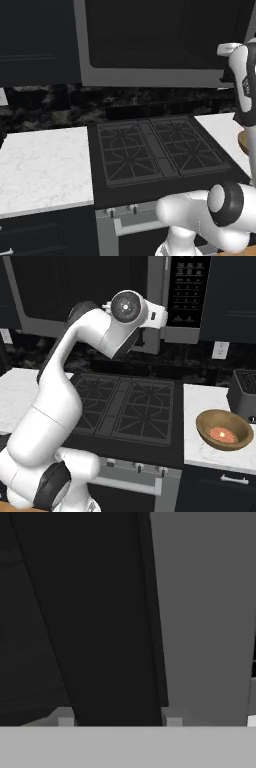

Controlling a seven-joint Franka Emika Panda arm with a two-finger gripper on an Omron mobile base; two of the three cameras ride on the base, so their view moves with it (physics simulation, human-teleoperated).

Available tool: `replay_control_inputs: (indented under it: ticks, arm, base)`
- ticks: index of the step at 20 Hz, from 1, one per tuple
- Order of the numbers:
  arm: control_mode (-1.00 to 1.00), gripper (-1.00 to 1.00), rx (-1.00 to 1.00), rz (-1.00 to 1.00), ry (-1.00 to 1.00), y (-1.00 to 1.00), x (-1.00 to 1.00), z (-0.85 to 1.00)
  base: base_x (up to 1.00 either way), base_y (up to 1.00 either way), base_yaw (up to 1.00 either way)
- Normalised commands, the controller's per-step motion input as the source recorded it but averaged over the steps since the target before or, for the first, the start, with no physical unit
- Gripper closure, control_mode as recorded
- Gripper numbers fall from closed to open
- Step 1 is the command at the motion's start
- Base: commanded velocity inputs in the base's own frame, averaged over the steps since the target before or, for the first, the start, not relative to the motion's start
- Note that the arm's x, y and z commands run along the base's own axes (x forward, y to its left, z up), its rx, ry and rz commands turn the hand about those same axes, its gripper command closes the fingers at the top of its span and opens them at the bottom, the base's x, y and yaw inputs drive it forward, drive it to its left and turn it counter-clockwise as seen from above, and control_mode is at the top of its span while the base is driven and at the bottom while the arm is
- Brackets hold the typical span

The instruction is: Open the microwave, place the bowl with waffle inside the microwave, then close the microwave door and turn it on.

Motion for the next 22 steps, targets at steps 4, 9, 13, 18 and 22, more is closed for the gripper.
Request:
replay_control_inputs:
  ticks: [4, 9, 13, 18, 22]
  arm:
    - [-1.00, 1.00, 0.00, 0.00, -0.02, 0.45, -1.00, 0.64]
    - [-1.00, 1.00, 0.00, 0.00, 0.01, 0.53, -1.00, 0.73]
    - [-1.00, 1.00, 0.00, -0.02, 0.00, 0.38, -1.00, 0.60]
    - [-1.00, 1.00, -0.05, -0.05, -0.10, 0.48, -1.00, 0.42]
    - [-1.00, 1.00, -0.14, -0.05, -0.13, 0.68, -1.00, 0.28]
  base:
    - [0.00, 0.00, 0.00]
    - [0.00, 0.00, 0.00]
    - [0.00, 0.00, 0.00]
    - [0.00, 0.00, 0.00]
    - [0.00, 0.00, 0.00]
